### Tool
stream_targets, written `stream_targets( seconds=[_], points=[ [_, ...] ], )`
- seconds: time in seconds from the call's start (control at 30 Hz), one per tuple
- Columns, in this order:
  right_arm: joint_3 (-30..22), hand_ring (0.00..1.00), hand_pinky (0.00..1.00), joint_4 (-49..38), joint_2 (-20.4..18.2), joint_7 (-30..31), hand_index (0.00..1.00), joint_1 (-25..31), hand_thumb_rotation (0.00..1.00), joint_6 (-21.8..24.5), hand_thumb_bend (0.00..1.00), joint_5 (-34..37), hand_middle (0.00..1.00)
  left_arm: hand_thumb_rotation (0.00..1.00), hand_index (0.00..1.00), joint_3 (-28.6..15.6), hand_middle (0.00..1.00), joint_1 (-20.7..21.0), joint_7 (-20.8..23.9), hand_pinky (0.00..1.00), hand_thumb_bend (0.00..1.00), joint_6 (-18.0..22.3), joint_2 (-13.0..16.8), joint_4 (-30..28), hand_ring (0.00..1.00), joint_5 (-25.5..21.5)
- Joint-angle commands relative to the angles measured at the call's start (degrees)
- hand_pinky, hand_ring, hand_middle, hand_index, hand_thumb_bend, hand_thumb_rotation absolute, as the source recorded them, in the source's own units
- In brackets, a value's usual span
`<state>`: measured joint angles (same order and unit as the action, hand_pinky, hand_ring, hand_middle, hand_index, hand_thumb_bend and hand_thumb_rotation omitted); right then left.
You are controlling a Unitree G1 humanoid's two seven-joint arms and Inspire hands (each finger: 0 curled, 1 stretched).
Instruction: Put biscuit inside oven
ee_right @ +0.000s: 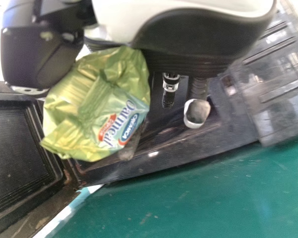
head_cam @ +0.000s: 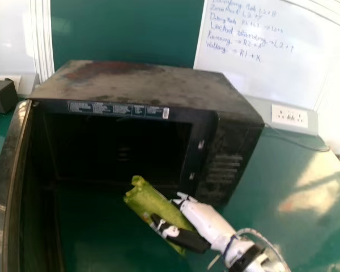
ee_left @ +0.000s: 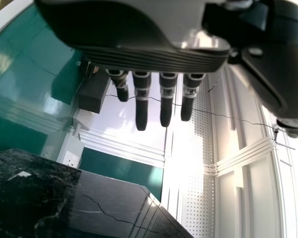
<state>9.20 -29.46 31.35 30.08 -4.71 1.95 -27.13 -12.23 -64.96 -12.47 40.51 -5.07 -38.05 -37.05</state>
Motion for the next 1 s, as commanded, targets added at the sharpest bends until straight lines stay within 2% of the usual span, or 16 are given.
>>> stream_targets(
  seconds=[0.0,0.2,0.37,0.63,0.97],
  points=[
    [0.6,0.00,0.00,1.1,-0.5,-0.9,0.48,-2.1,0.06,-1.2,0.48,-0.1,0.00,0.77,0.92,0.3,0.90,0.0,-0.4,0.78,0.55,0.8,-2.0,0.2,0.84,0.9],
    [0.6,0.00,0.00,3.0,-0.9,-1.3,0.48,-5.3,0.06,-1.8,0.48,-0.9,0.00,0.76,0.90,0.9,0.89,0.0,-1.2,0.76,0.56,0.9,-1.7,0.3,0.83,-0.3],
    [0.9,0.00,0.00,5.5,-0.3,-0.5,0.48,-10.2,0.06,-2.5,0.48,-0.5,0.00,0.78,0.90,1.5,0.90,-0.1,-1.4,0.79,0.55,0.8,-1.6,0.1,0.84,-0.6],
    [3.2,0.00,0.00,11.5,-2.3,-1.6,0.48,-16.9,0.06,-4.5,0.48,-1.5,0.00,0.76,0.89,1.3,0.88,-0.5,-1.1,0.78,0.57,1.9,-2.4,0.8,0.83,1.5],
    [5.7,0.00,0.00,18.2,-4.3,-2.7,0.48,-23.5,0.06,-6.3,0.48,-3.4,0.00,0.79,0.90,2.4,0.88,-0.6,-1.2,0.77,0.57,2.4,-2.3,0.9,0.81,1.0]
  ],
)
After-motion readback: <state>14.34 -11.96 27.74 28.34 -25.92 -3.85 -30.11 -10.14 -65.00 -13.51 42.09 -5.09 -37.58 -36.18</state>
